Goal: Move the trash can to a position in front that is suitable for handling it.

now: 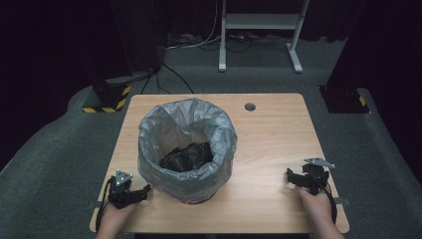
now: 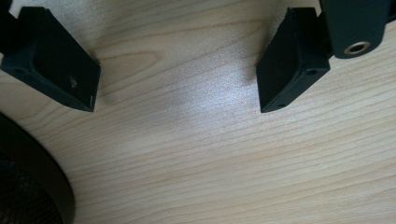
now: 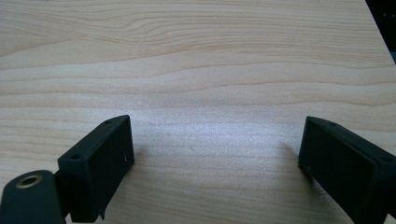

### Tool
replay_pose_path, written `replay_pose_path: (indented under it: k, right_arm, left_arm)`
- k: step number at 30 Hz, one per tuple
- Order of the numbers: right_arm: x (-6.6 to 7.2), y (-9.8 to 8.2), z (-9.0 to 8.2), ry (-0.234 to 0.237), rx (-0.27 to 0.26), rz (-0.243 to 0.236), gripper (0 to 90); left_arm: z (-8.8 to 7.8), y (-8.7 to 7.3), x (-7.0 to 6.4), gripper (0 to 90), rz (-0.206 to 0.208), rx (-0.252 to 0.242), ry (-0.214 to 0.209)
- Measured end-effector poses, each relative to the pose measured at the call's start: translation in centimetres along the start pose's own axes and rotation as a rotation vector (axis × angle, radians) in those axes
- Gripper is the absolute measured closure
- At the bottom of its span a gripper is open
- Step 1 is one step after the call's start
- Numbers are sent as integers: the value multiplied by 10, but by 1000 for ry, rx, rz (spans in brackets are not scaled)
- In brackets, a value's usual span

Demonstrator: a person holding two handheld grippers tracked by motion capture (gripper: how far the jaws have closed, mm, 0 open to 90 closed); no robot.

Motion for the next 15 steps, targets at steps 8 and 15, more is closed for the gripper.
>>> replay_pose_path:
  k: [8, 15]
  right_arm:
    - [1, 0, -1, 11, -3, -13, 99]
    - [0, 0, -1, 11, -3, -14, 99]
  left_arm:
    - [0, 0, 0, 130, -2, 0, -5]
    - [0, 0, 0, 130, -1, 0, -5]
Point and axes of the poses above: each handheld gripper's, and its own axes: z roughly forward along the jaws, y roughly out of its top, x roughly to its left, the point moved 8 cm from there along z, roughly forward along the jaws, and after that the axes turned 4 degrees about -y, right-handed, at the moved point
